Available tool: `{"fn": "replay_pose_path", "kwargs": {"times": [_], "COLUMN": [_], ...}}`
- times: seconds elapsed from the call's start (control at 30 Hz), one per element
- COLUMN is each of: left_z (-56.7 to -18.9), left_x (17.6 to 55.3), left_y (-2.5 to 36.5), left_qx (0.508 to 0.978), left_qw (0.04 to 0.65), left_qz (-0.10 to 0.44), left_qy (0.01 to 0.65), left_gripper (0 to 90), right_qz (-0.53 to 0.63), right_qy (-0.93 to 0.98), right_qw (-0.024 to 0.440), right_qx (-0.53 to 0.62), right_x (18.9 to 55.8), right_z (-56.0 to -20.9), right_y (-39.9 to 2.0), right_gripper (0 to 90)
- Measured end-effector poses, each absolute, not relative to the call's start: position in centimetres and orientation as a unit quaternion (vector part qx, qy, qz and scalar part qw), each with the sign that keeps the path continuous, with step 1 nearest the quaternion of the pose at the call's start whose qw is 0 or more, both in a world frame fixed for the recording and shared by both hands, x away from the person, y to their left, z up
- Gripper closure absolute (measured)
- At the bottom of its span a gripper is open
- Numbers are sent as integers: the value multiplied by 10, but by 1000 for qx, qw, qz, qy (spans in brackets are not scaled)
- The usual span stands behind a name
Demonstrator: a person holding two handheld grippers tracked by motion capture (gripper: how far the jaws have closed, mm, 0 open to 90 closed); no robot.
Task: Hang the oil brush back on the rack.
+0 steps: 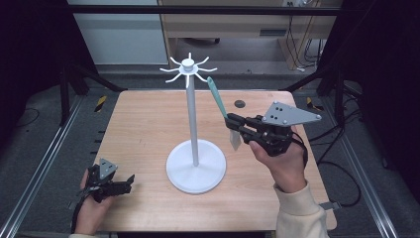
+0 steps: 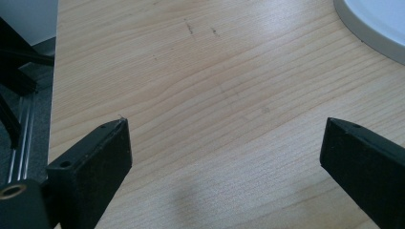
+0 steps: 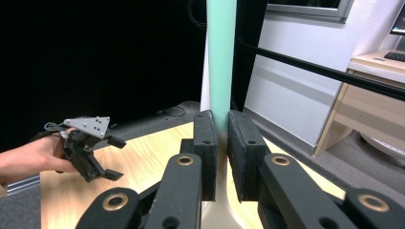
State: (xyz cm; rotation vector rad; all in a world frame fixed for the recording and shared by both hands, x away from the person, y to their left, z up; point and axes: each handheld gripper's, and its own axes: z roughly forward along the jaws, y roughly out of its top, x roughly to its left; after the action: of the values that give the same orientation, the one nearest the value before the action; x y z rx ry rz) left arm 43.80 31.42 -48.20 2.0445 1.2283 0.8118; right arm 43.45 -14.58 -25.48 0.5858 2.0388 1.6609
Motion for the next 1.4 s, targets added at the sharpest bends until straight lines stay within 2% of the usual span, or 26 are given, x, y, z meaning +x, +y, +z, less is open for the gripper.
{"fn": "replay_pose_path", "kwargs": {"times": [1.4], "left_z": [-483], "left_x": [440], "left_y": [314], "left_qx": [775], "left_qw": [303], "left_qz": [303], "left_qy": [465], "left_gripper": [32], "right_qz": [596], "right_qy": [736], "right_qw": [231], "right_qx": [224], "right_x": [455], "right_z": [-267], "right_y": [-109], "right_gripper": [823]}}
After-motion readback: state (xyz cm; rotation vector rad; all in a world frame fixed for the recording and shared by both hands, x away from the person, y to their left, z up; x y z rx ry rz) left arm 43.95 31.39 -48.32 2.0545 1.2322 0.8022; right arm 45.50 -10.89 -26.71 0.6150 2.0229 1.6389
